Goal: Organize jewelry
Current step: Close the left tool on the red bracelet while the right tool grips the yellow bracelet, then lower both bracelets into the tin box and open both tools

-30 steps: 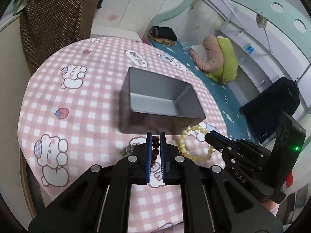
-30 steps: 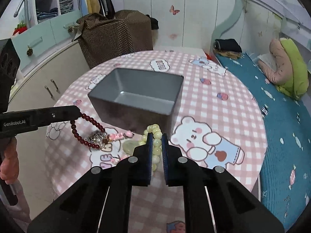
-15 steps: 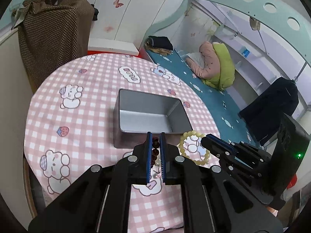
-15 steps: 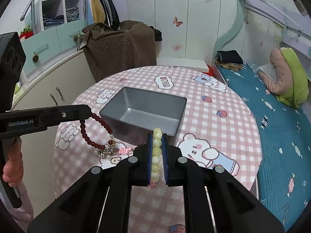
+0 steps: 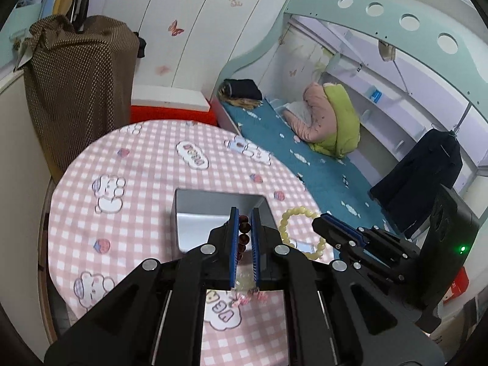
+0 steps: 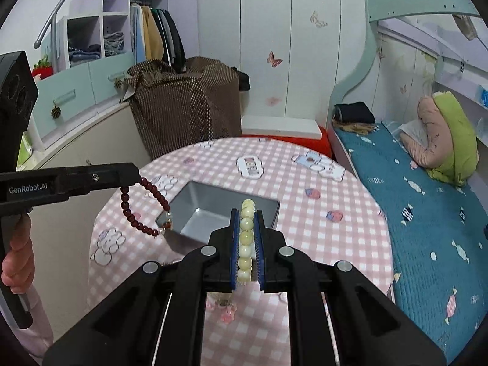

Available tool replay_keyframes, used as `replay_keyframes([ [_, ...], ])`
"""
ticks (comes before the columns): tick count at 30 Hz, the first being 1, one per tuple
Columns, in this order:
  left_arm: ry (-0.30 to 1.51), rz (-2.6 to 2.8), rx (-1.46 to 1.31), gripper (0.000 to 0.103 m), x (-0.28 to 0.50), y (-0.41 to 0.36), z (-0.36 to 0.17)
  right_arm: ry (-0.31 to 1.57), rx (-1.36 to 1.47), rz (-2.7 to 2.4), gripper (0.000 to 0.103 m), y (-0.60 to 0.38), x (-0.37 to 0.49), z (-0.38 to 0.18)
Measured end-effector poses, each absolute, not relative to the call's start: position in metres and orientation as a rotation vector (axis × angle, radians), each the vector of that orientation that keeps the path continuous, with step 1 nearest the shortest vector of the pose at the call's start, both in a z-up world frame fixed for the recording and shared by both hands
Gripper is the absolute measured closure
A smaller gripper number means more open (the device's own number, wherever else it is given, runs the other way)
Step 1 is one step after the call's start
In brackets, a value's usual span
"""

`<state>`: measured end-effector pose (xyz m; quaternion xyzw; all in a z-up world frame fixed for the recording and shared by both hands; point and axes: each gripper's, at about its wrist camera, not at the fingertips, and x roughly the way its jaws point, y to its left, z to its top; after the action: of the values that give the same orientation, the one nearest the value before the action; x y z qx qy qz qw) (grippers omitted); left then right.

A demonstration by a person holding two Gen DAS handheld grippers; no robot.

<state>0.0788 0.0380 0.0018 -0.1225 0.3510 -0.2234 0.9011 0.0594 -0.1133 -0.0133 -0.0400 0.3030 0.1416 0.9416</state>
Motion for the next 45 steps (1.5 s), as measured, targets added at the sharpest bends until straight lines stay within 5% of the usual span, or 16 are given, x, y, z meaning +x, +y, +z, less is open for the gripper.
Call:
replay_keyframes([
  [39,0.967,-0.358,-0.261,0.095,0.180,0.015,-0.093,0.901,-0.019,0.363,0.092,-0.093,0.158,-0.090],
  [42,0.961,-0.319,-0.210,0.095,0.180,0.014,-0.095,0.899,-0.036,0.349,0.089,-0.092,0.157,-0.090],
  [45,0.956,-0.315,-0.199,0.084,0.178,0.016,-0.093,0.894,-0.017,0.352,0.070,-0.096,0.155,-0.085],
])
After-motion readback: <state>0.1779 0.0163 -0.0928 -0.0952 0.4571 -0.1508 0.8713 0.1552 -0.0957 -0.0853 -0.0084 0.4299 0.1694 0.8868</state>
